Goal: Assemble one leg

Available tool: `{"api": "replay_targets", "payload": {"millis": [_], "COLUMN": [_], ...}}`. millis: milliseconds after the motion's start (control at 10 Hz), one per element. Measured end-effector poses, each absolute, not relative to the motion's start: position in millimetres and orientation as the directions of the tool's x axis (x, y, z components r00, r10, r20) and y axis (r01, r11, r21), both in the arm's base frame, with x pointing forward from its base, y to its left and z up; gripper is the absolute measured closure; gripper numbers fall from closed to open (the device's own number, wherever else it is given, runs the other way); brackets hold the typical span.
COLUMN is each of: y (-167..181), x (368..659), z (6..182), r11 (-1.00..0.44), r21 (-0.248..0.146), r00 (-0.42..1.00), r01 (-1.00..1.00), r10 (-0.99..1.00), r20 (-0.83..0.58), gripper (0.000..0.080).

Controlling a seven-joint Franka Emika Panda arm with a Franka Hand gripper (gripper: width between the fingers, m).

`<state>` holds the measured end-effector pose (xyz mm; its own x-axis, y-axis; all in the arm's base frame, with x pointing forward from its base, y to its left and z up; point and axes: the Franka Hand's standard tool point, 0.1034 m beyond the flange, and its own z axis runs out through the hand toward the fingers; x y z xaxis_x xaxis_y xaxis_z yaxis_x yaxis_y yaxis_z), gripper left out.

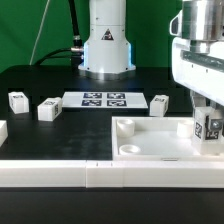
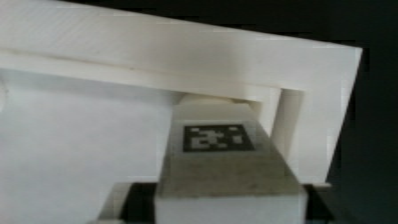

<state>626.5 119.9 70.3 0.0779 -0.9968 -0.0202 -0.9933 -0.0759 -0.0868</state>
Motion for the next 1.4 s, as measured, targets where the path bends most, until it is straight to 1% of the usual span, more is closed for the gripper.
{"api": "replay_targets", "payload": {"millis": [100, 200, 300, 400, 500, 600, 700, 1000, 1100, 1400], "y": [120.1, 120.0, 120.2, 120.6, 120.6, 121.1, 122.5, 123.6, 122.5, 122.0], "x": [626.5, 626.5, 626.5, 626.3, 625.8, 625.7, 625.5, 625.8, 626.0, 626.1], "z": [70.3, 70.2, 70.2, 69.7, 69.8, 70.0, 69.7, 71.2, 71.2, 71.1], "r11": [-0.026, -0.018, -0.076, -0.108, -0.207, -0.308, -0.469, -0.748, -0.820, -0.934], "r21": [-0.086, -0.085, -0.087, -0.087, -0.085, -0.084, -0.084, -0.063, -0.058, -0.040], "r00": [0.029, 0.021, 0.078, 0.110, 0.209, 0.310, 0.470, 0.747, 0.819, 0.932], "r01": [-0.996, -0.996, -0.993, -0.990, -0.975, -0.948, -0.879, -0.661, -0.569, -0.355], "r10": [-0.999, -0.999, -0.997, -0.994, -0.978, -0.951, -0.883, -0.663, -0.572, -0.357], "r20": [-0.028, -0.031, -0.026, -0.023, -0.014, -0.006, 0.009, 0.036, 0.043, 0.059], "gripper": [0.0509, 0.0509, 0.0403, 0.0265, 0.0180, 0.0180, 0.0156, 0.0151, 0.0151, 0.0151]}}
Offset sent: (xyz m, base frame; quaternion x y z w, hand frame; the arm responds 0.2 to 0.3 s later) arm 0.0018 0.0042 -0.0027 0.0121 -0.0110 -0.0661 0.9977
